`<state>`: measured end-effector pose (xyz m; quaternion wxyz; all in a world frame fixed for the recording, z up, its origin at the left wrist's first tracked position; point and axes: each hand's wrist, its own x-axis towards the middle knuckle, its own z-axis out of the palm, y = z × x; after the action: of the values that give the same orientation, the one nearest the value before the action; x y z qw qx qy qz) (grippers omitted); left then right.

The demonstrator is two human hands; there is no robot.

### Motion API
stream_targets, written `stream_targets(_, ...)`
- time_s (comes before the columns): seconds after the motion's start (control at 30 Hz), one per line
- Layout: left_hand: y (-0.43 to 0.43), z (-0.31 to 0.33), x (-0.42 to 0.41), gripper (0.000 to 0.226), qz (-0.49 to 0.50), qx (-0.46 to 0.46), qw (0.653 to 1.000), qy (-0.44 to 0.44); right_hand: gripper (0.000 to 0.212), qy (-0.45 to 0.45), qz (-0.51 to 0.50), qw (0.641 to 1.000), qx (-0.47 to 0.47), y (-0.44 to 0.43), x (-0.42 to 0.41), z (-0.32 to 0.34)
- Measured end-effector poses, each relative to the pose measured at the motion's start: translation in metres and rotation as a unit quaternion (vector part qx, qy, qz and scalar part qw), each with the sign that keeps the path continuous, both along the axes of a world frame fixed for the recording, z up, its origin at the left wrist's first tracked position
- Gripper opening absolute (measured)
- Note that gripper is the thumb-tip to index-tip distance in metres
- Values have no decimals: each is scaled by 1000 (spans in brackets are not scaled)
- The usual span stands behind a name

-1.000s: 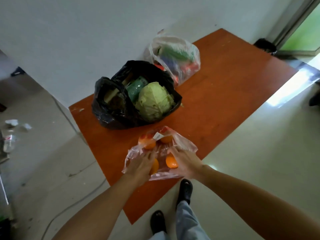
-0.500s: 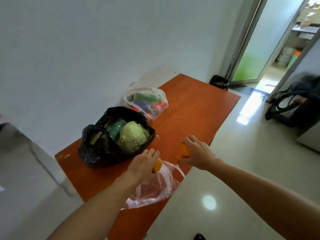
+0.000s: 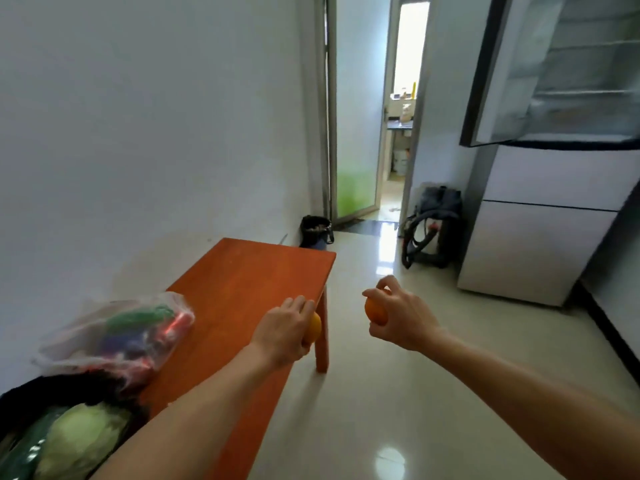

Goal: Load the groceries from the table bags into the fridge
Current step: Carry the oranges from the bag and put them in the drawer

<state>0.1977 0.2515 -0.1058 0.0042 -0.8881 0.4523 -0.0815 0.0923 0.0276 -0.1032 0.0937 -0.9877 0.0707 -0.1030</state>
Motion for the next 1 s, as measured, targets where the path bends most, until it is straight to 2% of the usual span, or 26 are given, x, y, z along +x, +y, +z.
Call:
stream_targets(0.2, -155, 13, 12, 57, -61, -35, 998, 6, 66, -4, -84, 996, 11, -137, -26, 12)
stream_targets(0.47, -334, 23, 35, 63, -157, -27, 987, -23, 68, -10, -190, 982, 19, -285, -54, 4)
stream_targets(0.73, -531, 20, 96, 62, -250, -39, 967, -28, 63, -16, -270, 962, -25, -450, -22, 7)
stream_targets(1.0, -736, 67, 153, 63, -320, -58, 945, -48, 58, -54, -387, 920, 25, -612, 11, 42)
